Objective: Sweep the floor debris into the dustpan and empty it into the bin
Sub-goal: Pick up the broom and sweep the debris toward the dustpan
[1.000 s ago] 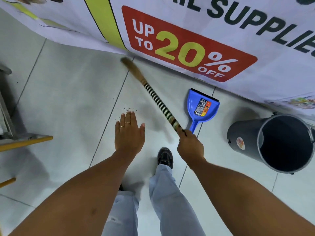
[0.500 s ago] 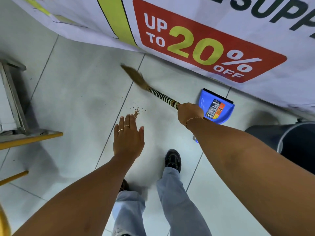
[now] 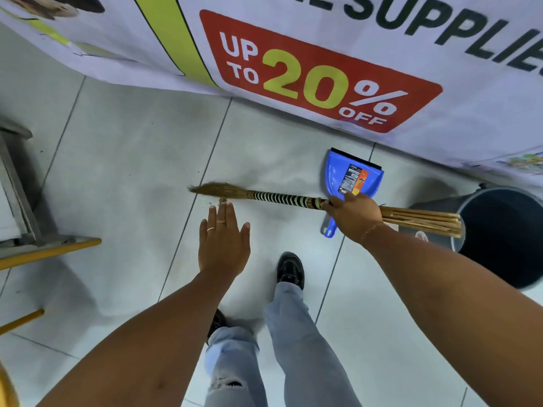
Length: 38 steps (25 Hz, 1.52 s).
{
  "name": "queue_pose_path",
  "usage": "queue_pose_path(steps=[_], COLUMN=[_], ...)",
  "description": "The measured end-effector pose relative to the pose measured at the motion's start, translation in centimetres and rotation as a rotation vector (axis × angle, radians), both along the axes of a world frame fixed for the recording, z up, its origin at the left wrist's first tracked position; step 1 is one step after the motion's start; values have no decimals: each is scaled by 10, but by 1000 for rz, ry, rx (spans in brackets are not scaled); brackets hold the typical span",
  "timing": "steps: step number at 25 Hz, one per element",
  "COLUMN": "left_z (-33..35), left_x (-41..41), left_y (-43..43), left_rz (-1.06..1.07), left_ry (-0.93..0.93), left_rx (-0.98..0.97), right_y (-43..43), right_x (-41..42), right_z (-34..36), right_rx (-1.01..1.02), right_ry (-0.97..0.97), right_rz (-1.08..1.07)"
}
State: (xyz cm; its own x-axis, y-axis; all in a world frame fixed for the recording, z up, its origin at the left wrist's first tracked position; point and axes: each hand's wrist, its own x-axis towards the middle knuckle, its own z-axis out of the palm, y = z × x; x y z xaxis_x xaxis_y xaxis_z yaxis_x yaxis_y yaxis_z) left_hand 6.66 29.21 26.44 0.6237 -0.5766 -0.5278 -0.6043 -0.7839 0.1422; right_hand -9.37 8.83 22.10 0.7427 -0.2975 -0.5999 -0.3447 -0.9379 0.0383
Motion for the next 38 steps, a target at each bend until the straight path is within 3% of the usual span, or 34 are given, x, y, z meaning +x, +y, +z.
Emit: queue_pose_path(steps=[5,9,15,22,29,32,38], left_z=[3,2,-1,7,25,21,-10], left_x=[-13,-13,0,18,20,2,-72], left_y=[9,28,68,127,131,119,33], left_rz=[-32,-49,-76,-155,-195,-234,-343], left_ry=[11,9,7,-15,-34,-23,81], left_rx=[-17,-22,-26,-9,-45,-54,-35], right_y=[22,65,148,221,254,249,191], right_x=[-40,-39,-44,-38,-67,-80,-125], right_z=[5,-6,-14,-13,20,30,24], right_rx=[-39,33,114,137,158,171,241], right_ry=[-100,44,170,161,-68,-154,-252], right_rz=[-237,-520,-538,-581,-675,-835,-1454])
